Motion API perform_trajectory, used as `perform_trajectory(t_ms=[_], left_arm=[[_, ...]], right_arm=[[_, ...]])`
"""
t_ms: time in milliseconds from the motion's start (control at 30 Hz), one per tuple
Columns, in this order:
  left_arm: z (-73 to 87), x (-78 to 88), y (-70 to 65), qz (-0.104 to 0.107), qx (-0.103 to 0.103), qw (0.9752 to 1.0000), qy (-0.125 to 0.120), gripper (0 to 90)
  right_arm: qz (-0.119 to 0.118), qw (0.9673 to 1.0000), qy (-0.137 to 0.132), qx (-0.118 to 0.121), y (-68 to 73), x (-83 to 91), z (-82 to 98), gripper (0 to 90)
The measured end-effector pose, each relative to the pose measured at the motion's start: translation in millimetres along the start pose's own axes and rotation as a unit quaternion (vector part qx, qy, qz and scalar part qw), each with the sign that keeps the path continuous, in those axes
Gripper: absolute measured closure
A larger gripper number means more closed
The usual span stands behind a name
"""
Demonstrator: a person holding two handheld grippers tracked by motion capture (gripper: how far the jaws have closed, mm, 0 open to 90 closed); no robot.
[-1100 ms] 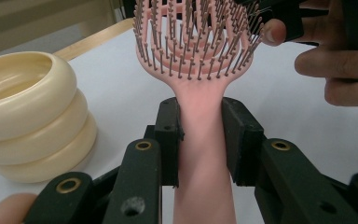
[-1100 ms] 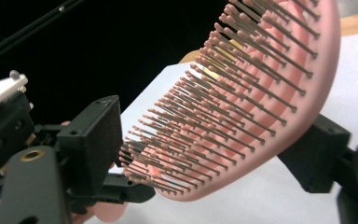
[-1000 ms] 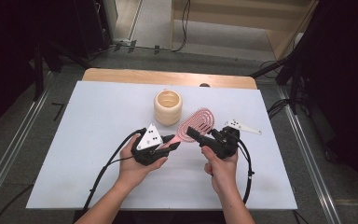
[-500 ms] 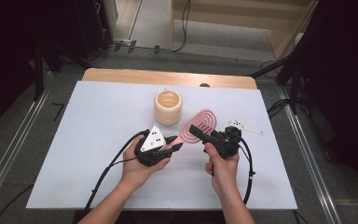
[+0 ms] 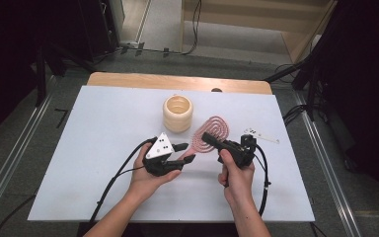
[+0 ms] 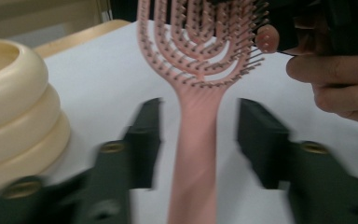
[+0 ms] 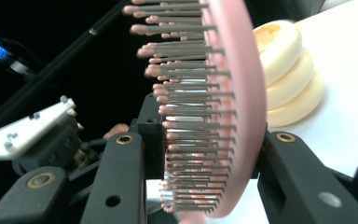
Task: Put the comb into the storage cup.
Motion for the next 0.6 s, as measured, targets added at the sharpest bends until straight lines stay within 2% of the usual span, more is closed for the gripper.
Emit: perform_trajectory(t_ms=[33,133,233,300,400,600], left_arm=[[0.5,0.8,0.9,-0.002,0.006,1.0,0.002,29.4],[1.6,4.1,3.5,-0.003,0.017,0.9998,0.005,16.3],[3.2,7.9,7.9,-0.006,0.027,0.9996,0.002,8.6],[4.3,11.7,10.2,0.002,0.032,0.9995,-0.002,7.4],[6.7,17.3,15.5,-0.002,0.043,0.9991,-0.005,6.1],[12.1,32.2,30.6,-0.021,0.054,0.9982,-0.014,6.2]], right_arm=[[-0.006,1.0,0.0,0.005,0.3,0.6,0.2,61.6],[-0.009,0.9999,-0.002,0.012,2.3,2.4,-0.9,62.5],[-0.009,0.9994,-0.003,0.033,5.8,2.1,-1.4,62.5],[-0.006,0.9991,0.002,0.041,8.3,0.9,-0.4,62.7],[-0.002,0.9986,0.006,0.052,11.1,0.1,0.4,62.8],[0.005,0.9966,0.021,0.08,15.5,-1.2,1.9,62.9]])
Point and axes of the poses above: each handheld gripper's, and its own axes: x roughly backward along the jaws, z roughly out of its underside, y roughly to its left, the point moved 10 cm from there along -x, roughly forward along the jaws, and after that the axes turned 9 degrees about -z, right-handed, at the moved point
